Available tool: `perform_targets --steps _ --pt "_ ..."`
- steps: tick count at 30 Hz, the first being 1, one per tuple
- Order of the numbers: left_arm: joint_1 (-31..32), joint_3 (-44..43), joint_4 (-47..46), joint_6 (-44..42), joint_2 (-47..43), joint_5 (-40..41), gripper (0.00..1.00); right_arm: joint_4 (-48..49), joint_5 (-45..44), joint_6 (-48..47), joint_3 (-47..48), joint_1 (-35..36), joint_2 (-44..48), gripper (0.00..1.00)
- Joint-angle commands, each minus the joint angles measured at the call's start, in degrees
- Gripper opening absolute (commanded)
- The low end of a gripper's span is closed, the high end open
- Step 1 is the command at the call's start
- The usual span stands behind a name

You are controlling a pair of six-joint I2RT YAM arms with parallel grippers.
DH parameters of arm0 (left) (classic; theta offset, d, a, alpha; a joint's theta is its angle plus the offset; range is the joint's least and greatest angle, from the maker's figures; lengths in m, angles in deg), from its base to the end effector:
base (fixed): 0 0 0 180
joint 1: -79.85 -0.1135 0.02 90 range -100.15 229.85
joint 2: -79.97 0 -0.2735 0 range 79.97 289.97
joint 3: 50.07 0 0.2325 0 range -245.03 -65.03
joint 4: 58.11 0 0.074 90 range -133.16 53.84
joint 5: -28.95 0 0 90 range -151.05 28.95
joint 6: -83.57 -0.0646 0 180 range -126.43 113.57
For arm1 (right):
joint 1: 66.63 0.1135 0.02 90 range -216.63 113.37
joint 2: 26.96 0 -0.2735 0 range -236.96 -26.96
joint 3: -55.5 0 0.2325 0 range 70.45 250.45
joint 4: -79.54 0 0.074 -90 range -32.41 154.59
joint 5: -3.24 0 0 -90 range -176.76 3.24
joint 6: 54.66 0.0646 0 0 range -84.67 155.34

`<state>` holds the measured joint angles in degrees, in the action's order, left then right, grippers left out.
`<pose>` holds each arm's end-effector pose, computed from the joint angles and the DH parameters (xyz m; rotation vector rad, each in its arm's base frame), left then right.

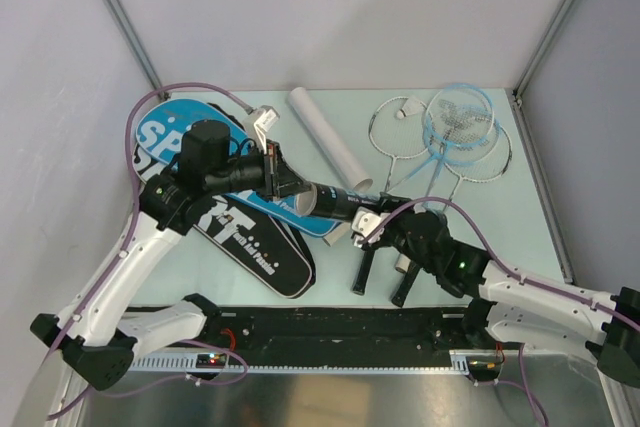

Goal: Pack up the badminton gear
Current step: Close the lid on the shuttle tube.

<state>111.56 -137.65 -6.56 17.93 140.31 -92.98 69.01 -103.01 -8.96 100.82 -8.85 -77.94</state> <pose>0.1597 -0.1388 0.4046 0.5193 2.0616 -1.1623 0.1272 0.1679 0.2651 -1.3013 1.3049 -0.0983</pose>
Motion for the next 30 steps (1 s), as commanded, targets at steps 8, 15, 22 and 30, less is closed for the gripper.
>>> perform_targets --steps 8,15,22,30 --pt "3.69 2.70 -0.97 -4.09 1.53 11.35 0.12 6.82 2.38 7.59 6.63 2.48 -1.12 0.27" --pt "7.83 4.17 -2.47 -1.74 2.33 14.55 0.14 6.52 2.20 9.85 9.42 2.93 -4.75 0.27" --pt "10.20 7.29 -3.82 2.32 1.05 18.40 0.14 6.65 0.02 13.68 12.08 2.80 -6.99 0.27" --pt "10.36 9.12 -4.80 7.89 -1.44 21.00 0.16 7.91 1.43 20.56 12.78 1.21 -7.29 0.26"
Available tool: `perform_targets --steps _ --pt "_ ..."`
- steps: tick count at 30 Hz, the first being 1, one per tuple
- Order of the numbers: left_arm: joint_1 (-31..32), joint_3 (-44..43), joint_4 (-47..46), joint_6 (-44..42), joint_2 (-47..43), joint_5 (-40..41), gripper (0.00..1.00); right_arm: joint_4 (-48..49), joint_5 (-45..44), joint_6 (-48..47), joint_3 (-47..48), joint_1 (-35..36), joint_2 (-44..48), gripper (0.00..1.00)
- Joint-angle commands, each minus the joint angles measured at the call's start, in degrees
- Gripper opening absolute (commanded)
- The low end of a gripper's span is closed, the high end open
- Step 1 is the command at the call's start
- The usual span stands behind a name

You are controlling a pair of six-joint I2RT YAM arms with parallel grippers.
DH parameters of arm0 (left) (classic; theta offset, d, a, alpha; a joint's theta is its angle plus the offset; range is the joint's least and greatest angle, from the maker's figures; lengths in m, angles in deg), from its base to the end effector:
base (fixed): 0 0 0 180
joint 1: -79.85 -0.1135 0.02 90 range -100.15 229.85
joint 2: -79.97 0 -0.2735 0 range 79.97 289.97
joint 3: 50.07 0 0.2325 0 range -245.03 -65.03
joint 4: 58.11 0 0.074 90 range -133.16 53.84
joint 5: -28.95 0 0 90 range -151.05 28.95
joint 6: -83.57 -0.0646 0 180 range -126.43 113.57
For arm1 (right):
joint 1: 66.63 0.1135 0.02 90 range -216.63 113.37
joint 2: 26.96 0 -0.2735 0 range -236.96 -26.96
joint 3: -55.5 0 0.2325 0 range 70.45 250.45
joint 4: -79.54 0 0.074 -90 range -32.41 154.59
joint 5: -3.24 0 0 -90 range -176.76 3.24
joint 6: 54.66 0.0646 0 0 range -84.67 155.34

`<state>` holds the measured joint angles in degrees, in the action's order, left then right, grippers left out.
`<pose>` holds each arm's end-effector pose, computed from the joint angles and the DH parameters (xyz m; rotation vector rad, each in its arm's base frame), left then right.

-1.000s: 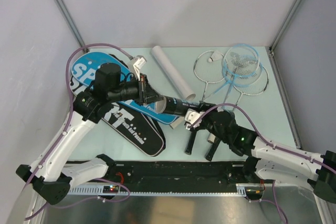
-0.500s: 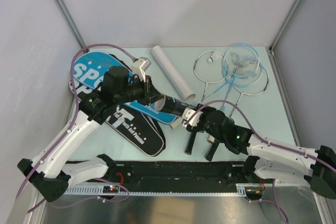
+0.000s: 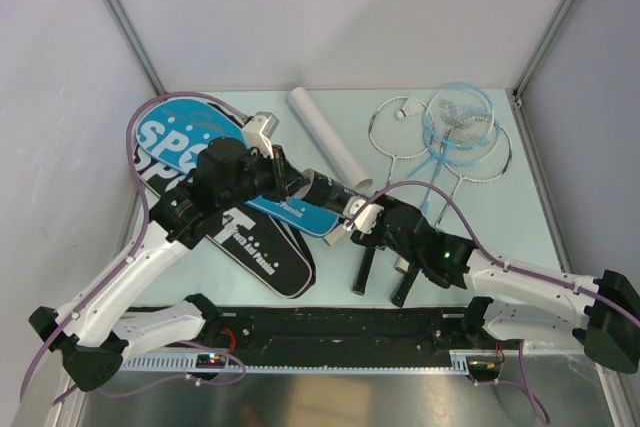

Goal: Pack up the badminton gear
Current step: Close the lid on the shuttle tube.

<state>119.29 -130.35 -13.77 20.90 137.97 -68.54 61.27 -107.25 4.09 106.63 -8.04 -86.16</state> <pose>0.1631 -0.1451 0.3817 0.3075 2.0383 -0.8761 0.1395 0.1851 0.2561 -1.2455 1.5647 -0.0575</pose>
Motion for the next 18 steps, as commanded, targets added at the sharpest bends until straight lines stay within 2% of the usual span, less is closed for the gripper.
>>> perform_targets --steps 1,5,18 --pt "2.64 1.71 2.38 5.49 0.85 -3.69 0.18 15.81 6.00 7.95 6.97 0.31 0.97 0.26" --pt "2.58 0.64 2.36 6.66 1.08 -5.17 0.20 16.09 6.70 8.87 7.04 0.17 1.43 0.25" --pt "2.97 1.51 1.66 9.78 2.11 -5.34 0.19 19.27 10.48 14.54 7.44 -1.44 2.19 0.25"
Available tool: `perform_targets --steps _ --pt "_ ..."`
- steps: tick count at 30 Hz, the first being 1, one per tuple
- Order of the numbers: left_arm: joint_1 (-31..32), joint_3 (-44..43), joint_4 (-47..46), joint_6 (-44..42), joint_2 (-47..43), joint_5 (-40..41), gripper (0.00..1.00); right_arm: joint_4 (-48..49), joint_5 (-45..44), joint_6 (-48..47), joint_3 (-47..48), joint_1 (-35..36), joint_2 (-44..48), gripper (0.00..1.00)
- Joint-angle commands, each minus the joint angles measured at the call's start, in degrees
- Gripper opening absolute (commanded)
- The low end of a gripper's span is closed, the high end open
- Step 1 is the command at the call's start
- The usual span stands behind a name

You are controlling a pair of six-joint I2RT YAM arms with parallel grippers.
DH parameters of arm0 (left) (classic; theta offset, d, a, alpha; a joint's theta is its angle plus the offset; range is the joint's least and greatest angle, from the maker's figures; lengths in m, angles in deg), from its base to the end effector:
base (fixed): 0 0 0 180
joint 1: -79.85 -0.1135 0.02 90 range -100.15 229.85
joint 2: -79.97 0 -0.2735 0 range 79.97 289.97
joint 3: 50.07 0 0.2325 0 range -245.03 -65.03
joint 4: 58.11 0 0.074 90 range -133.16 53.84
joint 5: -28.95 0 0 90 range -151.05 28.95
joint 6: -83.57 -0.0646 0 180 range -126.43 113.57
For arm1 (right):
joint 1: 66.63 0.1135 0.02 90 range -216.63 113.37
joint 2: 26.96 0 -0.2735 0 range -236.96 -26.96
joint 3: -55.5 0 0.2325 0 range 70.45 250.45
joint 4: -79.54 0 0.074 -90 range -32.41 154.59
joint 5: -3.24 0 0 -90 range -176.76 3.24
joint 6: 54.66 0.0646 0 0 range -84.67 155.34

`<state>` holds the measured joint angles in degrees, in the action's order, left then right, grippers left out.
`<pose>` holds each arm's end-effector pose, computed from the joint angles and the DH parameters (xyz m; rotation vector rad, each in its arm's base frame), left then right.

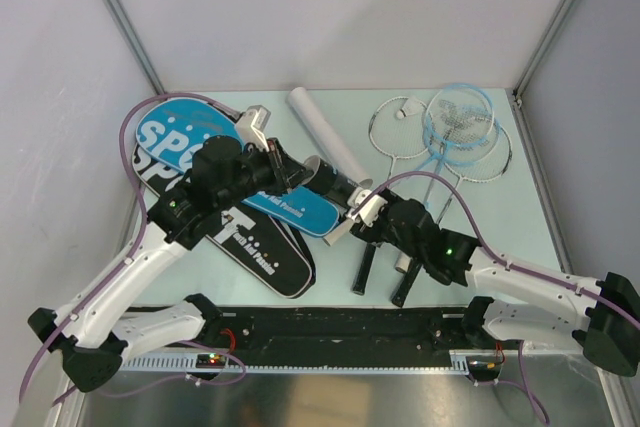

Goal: Pack up the badminton gear
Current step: Close the lid on the shuttle tube, then place the shuttle tube at the center of the board.

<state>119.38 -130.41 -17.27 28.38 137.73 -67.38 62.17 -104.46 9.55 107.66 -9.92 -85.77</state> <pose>0.1652 -0.1455 0.3908 0.1631 2.0054 -0.9669 0.1444 0.1841 0.2654 -1.1430 1.6037 0.0450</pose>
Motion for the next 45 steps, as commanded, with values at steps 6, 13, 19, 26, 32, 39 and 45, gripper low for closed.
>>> perform_targets --steps 6,13,19,26,32,39,45 --pt "3.65 2.48 3.40 4.15 2.47 -6.77 0.18 19.79 9.51 11.14 7.07 0.10 1.51 0.25" --pt "3.96 4.52 2.24 5.11 2.46 -6.69 0.18 20.17 9.68 11.78 7.09 -0.05 1.78 0.24" --pt "4.03 4.42 2.00 4.68 2.61 -7.39 0.18 20.39 9.62 10.52 7.44 -0.11 2.50 0.24" --pt "2.80 -2.11 2.97 1.23 0.27 -5.74 0.29 14.57 7.88 9.39 7.96 -0.23 4.77 0.24" --pt "0.07 -12.53 5.46 -8.50 -1.62 -3.02 0.78 7.53 5.72 13.16 8.01 -0.20 9.21 0.24" --pt "-1.02 -16.54 5.75 -14.10 -5.12 -6.88 0.99 7.27 3.12 22.62 9.42 -0.24 12.74 0.24" --pt "-1.01 -11.51 5.48 -15.88 -5.71 -18.15 1.00 5.63 1.16 36.13 15.59 -0.19 11.04 0.26"
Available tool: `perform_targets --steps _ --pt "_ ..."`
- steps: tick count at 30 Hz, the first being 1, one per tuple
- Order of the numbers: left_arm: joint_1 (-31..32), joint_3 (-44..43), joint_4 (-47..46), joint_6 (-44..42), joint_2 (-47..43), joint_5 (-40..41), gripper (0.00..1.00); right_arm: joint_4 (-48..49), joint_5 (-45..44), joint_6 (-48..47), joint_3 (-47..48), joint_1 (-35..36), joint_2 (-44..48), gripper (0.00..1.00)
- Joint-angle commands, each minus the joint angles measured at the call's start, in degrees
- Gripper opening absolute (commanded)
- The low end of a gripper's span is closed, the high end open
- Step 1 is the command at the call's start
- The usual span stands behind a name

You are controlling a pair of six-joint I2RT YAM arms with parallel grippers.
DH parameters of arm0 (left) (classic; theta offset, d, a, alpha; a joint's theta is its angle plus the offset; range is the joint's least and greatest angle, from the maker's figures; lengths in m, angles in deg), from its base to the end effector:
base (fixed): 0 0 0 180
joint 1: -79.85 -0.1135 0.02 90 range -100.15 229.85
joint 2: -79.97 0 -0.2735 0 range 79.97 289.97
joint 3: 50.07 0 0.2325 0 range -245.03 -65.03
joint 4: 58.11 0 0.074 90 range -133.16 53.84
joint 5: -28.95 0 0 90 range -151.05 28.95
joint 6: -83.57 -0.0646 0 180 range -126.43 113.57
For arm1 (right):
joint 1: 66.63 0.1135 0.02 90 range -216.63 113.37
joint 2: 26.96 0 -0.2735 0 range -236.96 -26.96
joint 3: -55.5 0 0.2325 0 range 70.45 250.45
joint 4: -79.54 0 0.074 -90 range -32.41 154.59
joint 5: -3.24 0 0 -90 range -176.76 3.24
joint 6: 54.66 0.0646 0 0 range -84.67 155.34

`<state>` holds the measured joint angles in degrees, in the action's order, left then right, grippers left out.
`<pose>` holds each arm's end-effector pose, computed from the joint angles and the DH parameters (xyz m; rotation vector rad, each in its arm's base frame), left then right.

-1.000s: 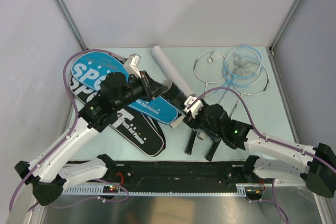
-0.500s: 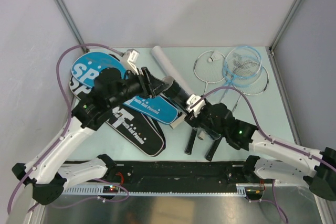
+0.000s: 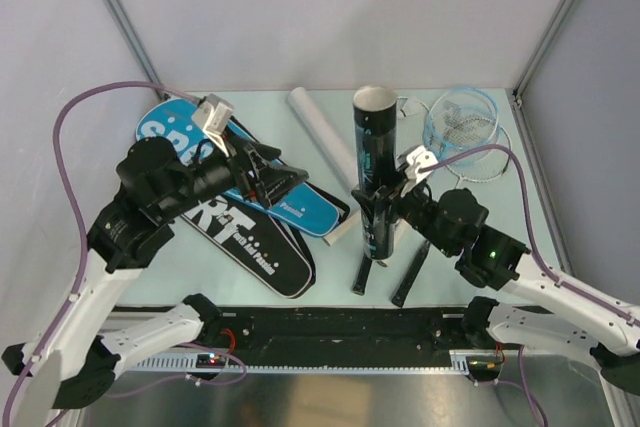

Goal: Pack up the badminton gear
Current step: Place the shuttle tube at the center of the board.

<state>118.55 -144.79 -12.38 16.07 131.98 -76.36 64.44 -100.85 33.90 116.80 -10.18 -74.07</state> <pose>0.1131 -0.1125 0.4796 0.4570 1.6629 -1.0240 0.1214 0.1546 0.3687 -0.6048 1.4961 0.5525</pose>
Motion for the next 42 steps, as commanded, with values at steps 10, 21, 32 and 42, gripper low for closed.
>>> perform_targets --steps 10,21,32,42 --pt "4.43 10.12 0.12 -4.74 2.78 -19.19 1.00 8.30 4.13 32.07 13.07 -0.77 -4.08 0.26" --pt "5.81 13.09 -7.81 -3.53 7.28 -23.27 1.00 11.56 13.64 37.27 13.42 -5.44 -8.12 0.30" --pt "5.73 12.38 -11.47 0.69 15.16 -25.18 0.86 16.44 23.95 42.96 13.42 -10.25 -13.42 0.31" --pt "4.33 11.45 -13.43 7.46 13.76 -20.95 0.55 14.71 24.86 43.76 13.07 -13.69 -13.74 0.42"
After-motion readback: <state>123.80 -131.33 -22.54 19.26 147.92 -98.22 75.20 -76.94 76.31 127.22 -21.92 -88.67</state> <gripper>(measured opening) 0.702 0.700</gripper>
